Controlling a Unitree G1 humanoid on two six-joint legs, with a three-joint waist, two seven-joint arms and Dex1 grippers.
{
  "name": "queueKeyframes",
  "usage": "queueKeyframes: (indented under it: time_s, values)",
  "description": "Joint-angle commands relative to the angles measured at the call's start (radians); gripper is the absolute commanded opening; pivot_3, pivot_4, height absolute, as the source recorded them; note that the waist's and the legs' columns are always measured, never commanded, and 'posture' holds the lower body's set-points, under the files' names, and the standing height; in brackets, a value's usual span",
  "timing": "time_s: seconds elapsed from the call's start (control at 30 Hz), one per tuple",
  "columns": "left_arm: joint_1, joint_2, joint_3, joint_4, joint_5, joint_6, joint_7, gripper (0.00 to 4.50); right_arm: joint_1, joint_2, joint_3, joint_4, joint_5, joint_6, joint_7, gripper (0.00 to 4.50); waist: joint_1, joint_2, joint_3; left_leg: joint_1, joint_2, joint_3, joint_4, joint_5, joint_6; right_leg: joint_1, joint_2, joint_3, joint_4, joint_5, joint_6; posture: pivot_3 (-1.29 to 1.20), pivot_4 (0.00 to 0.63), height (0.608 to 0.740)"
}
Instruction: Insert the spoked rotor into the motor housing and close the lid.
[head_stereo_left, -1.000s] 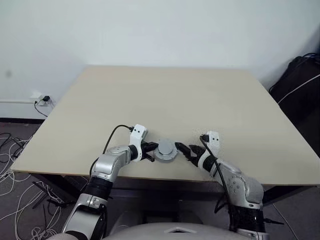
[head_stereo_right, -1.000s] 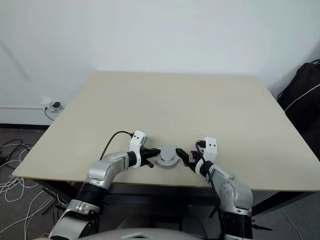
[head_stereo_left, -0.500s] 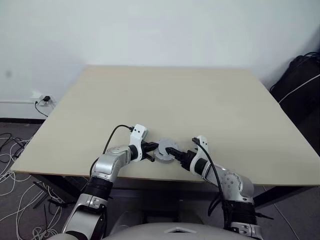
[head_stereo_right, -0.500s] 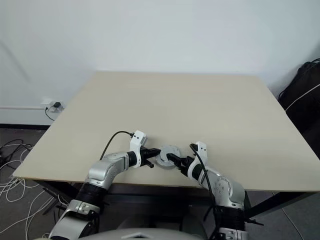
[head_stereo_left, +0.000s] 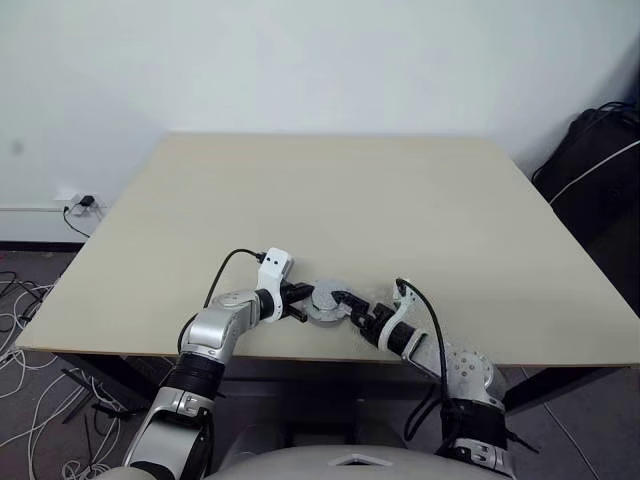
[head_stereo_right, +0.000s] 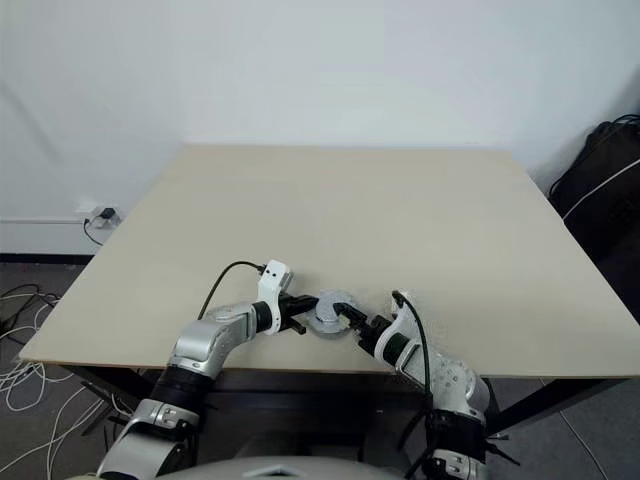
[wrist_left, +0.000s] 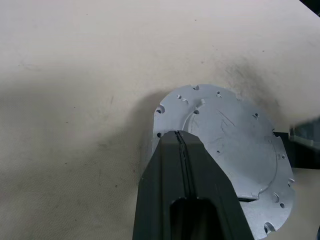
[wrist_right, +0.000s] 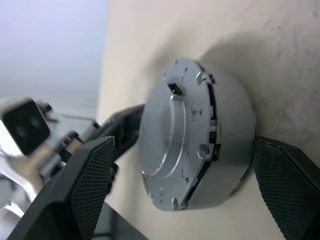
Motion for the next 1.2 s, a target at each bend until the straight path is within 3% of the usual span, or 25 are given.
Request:
queueKeyframes:
  time_s: [0.03,0.47,0.57,0.73,0.87,1.2]
  values:
    - [0.015,-0.008,-0.041,0.015,0.005,0.023,-0.012,0.00,-0.038,0.055,-0.003,0.026,0.075,0.022,0.002,4.49,0.000,0.000,0.000,0.000,0.000,0.000,0.000,0.000,0.000,0.000,0.000,0.000,0.000,0.000,0.000,0.00,0.000,0.740]
    - [0.021,-0.005,-0.042,0.008,0.005,0.027,-0.009,0.00,-0.007,0.057,0.069,0.011,0.105,0.090,0.011,4.49,-0.008,0.001,0.000,-0.002,0.000,0.000,-0.002,-0.001,-0.001,-0.004,0.000,0.000,0.000,0.000,0.000,0.00,0.000,0.740]
    - [0.024,-0.003,-0.043,0.007,0.005,0.028,-0.009,0.00,-0.004,0.058,0.059,0.007,0.107,0.078,0.003,3.91,-0.008,0.001,0.000,-0.004,0.000,0.000,-0.002,-0.001,-0.001,-0.005,0.000,0.000,0.000,0.000,0.000,0.00,0.000,0.740]
    - [0.027,-0.003,-0.042,0.003,0.006,0.030,-0.008,0.00,0.003,0.058,0.046,0.002,0.111,0.073,-0.005,2.29,-0.009,0.002,-0.001,-0.008,0.000,0.000,-0.002,-0.001,-0.001,-0.010,0.000,0.000,0.000,0.000,0.000,0.00,0.000,0.740]
    - [0.030,-0.004,-0.039,0.000,0.008,0.030,-0.010,0.00,0.016,0.050,0.044,-0.004,0.112,0.070,-0.020,1.32,-0.013,0.004,-0.002,-0.009,0.000,0.000,-0.001,-0.001,-0.001,-0.010,0.000,0.000,0.000,0.000,0.000,0.00,0.000,0.740]
    - [0.040,-0.006,-0.036,-0.010,0.005,0.031,-0.008,0.00,0.036,0.040,0.044,-0.008,0.093,0.054,-0.052,1.24,-0.013,0.007,-0.004,-0.009,0.000,0.000,-0.001,-0.001,-0.001,-0.009,0.000,0.000,0.000,0.000,0.000,0.00,0.000,0.740]
